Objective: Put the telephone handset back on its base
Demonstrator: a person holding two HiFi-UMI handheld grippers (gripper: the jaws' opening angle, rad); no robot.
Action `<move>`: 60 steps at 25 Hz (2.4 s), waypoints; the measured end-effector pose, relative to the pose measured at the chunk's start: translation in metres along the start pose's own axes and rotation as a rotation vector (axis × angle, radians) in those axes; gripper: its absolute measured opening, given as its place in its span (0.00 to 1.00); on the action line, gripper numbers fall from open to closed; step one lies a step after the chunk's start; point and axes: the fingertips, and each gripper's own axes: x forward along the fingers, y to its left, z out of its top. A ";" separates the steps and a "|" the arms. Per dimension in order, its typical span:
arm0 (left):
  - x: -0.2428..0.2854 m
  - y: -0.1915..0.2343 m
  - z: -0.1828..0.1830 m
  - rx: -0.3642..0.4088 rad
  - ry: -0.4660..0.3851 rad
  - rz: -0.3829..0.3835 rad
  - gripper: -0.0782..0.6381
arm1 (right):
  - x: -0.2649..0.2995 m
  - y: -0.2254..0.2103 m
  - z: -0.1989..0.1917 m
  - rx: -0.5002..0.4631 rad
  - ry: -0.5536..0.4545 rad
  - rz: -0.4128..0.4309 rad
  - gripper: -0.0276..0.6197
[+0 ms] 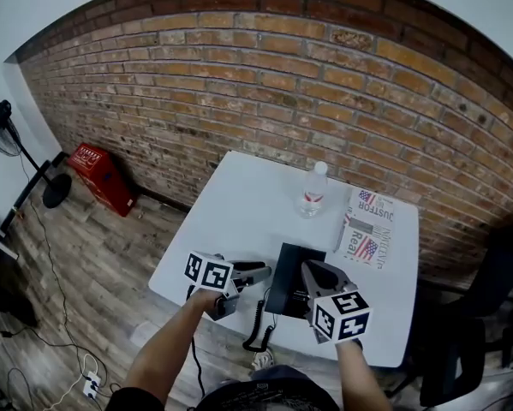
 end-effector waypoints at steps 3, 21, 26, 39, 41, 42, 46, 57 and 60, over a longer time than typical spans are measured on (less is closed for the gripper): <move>-0.014 -0.010 0.010 0.081 -0.026 0.064 0.27 | -0.008 0.007 0.001 0.012 -0.013 -0.017 0.05; -0.091 -0.098 0.026 0.428 -0.192 0.328 0.27 | -0.078 0.054 0.011 0.006 -0.093 -0.116 0.05; -0.113 -0.119 0.020 0.458 -0.244 0.384 0.26 | -0.099 0.066 0.015 -0.005 -0.117 -0.136 0.05; -0.157 -0.145 0.000 0.546 -0.321 0.529 0.14 | -0.135 0.090 0.015 -0.023 -0.152 -0.166 0.05; -0.161 -0.148 0.000 0.557 -0.326 0.532 0.13 | -0.137 0.093 0.016 -0.025 -0.156 -0.170 0.05; -0.164 -0.149 0.000 0.566 -0.326 0.536 0.13 | -0.138 0.095 0.016 -0.026 -0.158 -0.171 0.05; -0.175 -0.151 -0.004 0.578 -0.336 0.542 0.13 | -0.140 0.103 0.013 -0.030 -0.162 -0.175 0.05; -0.181 -0.149 -0.010 0.584 -0.328 0.547 0.13 | -0.145 0.106 0.009 -0.027 -0.164 -0.197 0.05; -0.179 -0.148 -0.013 0.588 -0.319 0.543 0.13 | -0.146 0.106 0.007 -0.024 -0.164 -0.203 0.05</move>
